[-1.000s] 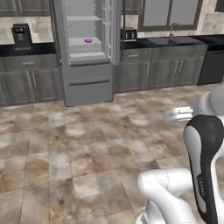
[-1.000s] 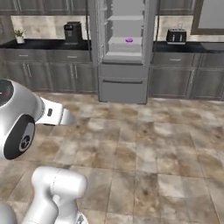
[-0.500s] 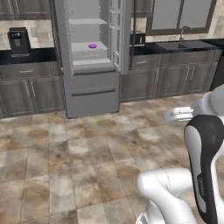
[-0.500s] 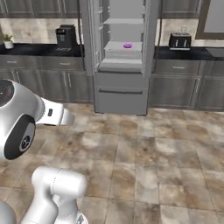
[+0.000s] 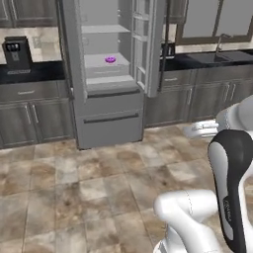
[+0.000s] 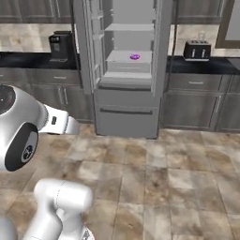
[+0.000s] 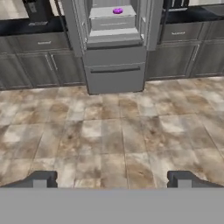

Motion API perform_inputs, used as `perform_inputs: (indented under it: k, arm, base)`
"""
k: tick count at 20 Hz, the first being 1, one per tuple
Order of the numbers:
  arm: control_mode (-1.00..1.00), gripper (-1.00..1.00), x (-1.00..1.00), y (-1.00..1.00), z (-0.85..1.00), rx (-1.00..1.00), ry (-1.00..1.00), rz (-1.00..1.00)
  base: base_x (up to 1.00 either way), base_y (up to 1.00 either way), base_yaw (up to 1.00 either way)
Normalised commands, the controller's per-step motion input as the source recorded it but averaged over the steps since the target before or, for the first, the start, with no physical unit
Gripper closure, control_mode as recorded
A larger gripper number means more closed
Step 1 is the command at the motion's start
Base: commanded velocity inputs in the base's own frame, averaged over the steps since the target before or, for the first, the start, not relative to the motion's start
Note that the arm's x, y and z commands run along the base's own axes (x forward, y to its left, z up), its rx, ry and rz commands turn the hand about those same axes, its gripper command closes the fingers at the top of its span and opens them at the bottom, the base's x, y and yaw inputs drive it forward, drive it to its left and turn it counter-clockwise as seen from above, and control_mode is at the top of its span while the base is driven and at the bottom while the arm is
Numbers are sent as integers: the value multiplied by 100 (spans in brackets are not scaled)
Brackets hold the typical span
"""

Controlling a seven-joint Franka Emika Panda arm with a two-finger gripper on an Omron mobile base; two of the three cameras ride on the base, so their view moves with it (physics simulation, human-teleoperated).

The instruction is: Take the cake and donut from the fridge and place them on the empty tray on the dining counter.

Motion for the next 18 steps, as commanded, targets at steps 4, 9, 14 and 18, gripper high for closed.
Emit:
perform_inputs:
  k: [4,9,14,18]
  arm:
    - [100,-100,0,0,0,0,0,0]
    - [100,-100,0,0,0,0,0,0]
    - [100,-100,0,0,0,0,0,0]
    - [100,-100,0,0,0,0,0,0]
  base:
    - [100,-2,0]
    - [100,0,0]
    - [100,0,0]
    - [100,0,0]
